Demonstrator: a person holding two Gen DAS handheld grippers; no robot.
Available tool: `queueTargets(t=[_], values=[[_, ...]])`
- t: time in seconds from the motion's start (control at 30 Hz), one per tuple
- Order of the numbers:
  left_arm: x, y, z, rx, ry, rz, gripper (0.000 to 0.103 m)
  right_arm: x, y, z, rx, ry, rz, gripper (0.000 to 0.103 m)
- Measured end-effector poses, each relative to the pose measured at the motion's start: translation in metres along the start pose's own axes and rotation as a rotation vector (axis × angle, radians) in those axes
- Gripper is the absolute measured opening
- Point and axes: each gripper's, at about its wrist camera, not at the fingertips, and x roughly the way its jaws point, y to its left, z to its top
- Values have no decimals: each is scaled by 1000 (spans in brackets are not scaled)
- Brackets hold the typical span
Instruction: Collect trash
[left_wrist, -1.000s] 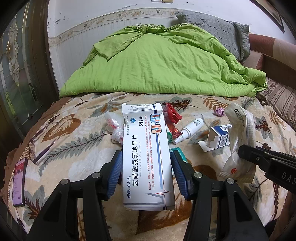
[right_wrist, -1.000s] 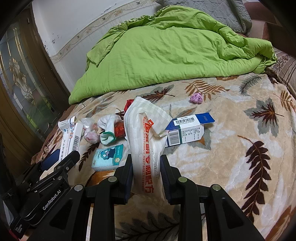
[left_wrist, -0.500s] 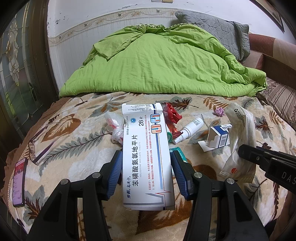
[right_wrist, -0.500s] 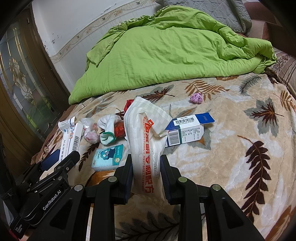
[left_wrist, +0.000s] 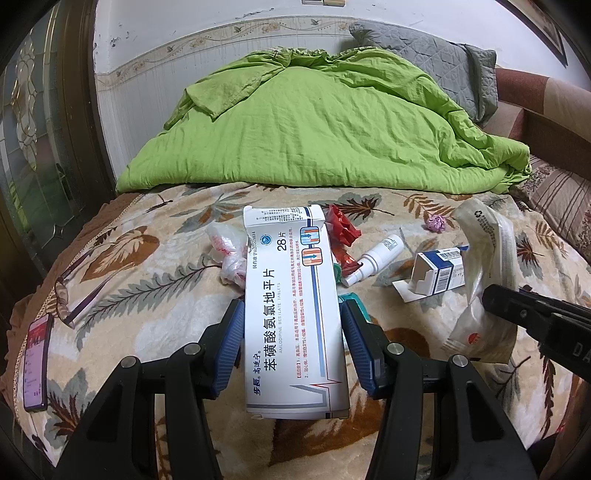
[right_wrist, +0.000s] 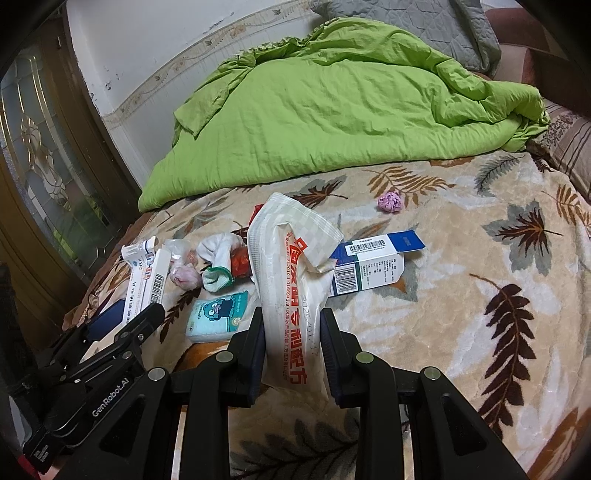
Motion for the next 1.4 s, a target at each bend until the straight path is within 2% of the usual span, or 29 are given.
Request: queueTargets(t=[0.27,0.53,0.87,1.2,1.4], values=[[-8,-5,-3,-7,-4,-25,53,-24,-9,-8,38,5,13,30],[-32,-25,-14,2,17,-170,53,-65,-20,-20,32,-5,9,30],[-76,-75,-24,72,43,-341,53,-122,-55,-40,89,-8,-4,31],[-118,-146,-33,226,53,-485,53,-184,-108,-78,179,-7,-109,31],[-138,-179,-32,279,57,-579,53,-225,-148,-99,247,-17,-214,31]])
